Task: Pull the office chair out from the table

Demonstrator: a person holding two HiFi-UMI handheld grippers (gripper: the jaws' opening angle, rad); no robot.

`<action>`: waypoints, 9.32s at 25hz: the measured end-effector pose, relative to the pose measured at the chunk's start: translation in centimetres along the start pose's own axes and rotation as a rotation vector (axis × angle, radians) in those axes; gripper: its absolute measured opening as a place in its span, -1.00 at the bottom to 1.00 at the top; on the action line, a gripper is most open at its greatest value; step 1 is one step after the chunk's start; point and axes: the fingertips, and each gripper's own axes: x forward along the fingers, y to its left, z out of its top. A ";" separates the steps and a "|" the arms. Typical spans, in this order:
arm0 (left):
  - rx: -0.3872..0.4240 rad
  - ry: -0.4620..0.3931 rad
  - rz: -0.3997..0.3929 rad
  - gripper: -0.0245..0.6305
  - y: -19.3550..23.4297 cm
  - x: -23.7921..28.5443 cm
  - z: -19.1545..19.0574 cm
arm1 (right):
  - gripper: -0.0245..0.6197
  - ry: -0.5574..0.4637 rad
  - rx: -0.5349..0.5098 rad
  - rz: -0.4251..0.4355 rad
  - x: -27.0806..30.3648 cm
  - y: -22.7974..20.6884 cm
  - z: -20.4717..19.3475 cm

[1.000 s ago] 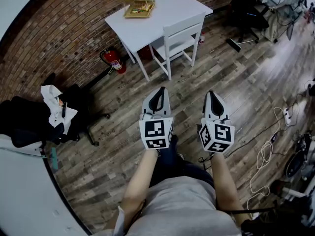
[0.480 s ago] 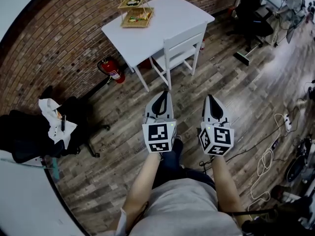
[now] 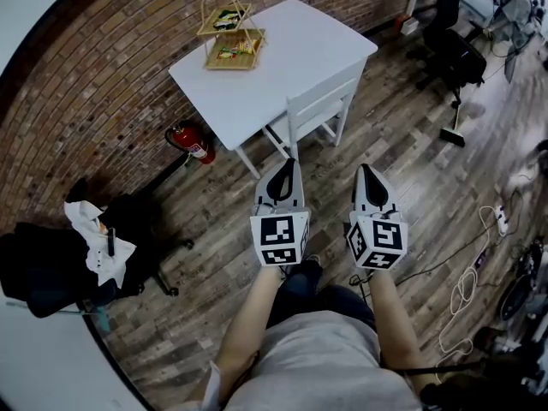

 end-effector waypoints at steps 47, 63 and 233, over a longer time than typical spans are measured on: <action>-0.022 0.156 0.209 -0.89 -1.6 30.0 0.7 | -0.88 0.176 -0.047 0.270 27.8 -16.5 1.7; 0.017 0.277 0.187 -0.89 1.7 34.0 -1.4 | -0.88 0.242 -0.107 0.391 34.8 -14.3 0.9; 0.486 1.146 -0.253 -0.66 -27.1 21.9 -18.8 | -0.66 0.696 -1.516 1.429 10.6 -24.1 -16.2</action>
